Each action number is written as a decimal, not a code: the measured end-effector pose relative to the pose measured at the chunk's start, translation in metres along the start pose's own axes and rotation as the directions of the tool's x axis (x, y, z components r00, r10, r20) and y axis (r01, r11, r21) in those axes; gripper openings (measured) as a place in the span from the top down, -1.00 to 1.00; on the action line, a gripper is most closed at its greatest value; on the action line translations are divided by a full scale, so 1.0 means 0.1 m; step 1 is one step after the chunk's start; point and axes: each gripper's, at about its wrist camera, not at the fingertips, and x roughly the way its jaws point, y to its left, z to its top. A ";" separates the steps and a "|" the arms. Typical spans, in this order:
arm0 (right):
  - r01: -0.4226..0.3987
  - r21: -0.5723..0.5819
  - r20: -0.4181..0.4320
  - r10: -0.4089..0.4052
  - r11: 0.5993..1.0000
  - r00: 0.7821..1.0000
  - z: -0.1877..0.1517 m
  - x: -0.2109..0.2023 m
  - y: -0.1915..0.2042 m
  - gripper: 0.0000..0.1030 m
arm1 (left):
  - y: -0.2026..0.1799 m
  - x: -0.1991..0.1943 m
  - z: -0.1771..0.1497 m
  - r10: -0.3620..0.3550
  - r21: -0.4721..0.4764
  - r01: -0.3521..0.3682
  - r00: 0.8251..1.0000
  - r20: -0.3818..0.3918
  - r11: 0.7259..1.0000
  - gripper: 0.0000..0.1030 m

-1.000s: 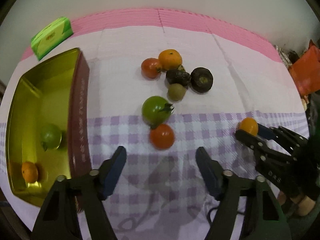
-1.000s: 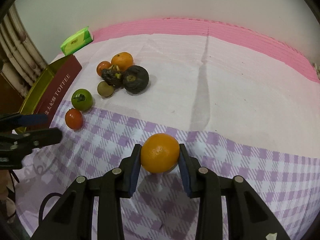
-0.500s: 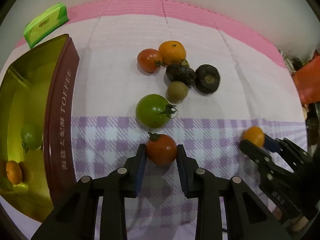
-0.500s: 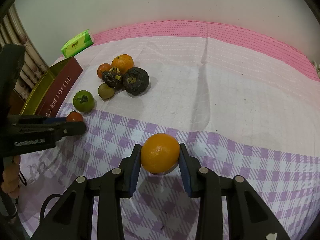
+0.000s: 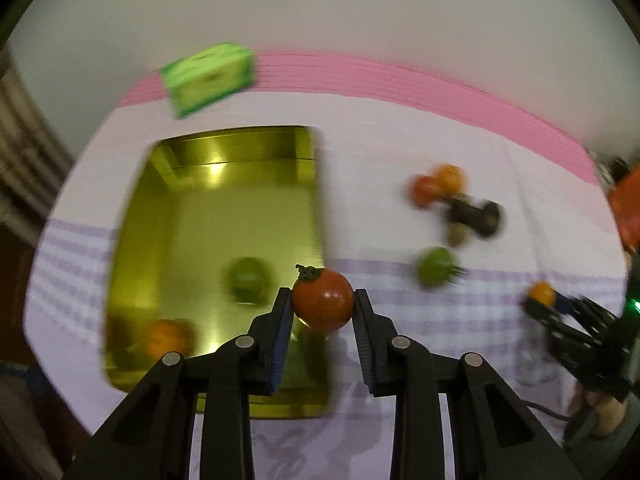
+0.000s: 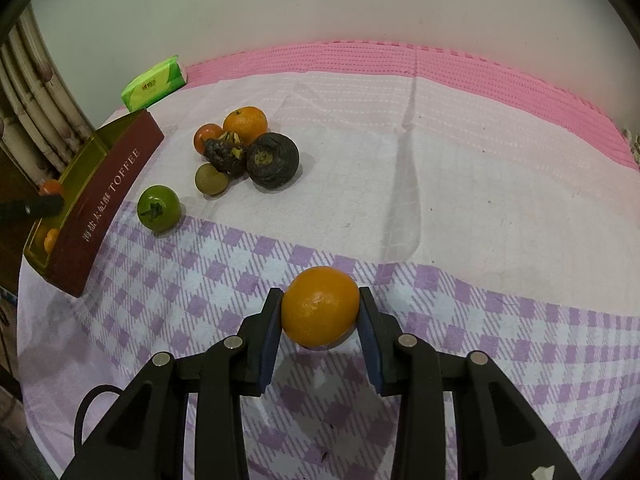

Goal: Organize fruits
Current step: 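Carry the red tomato into the tin and release it with the left gripper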

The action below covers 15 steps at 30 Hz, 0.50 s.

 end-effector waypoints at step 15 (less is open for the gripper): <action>0.028 -0.016 -0.008 -0.029 0.999 1.000 0.01 0.02 0.03 0.33 | 0.86 0.53 0.17 0.104 -0.117 -0.112 0.992 -0.075 0.987 0.40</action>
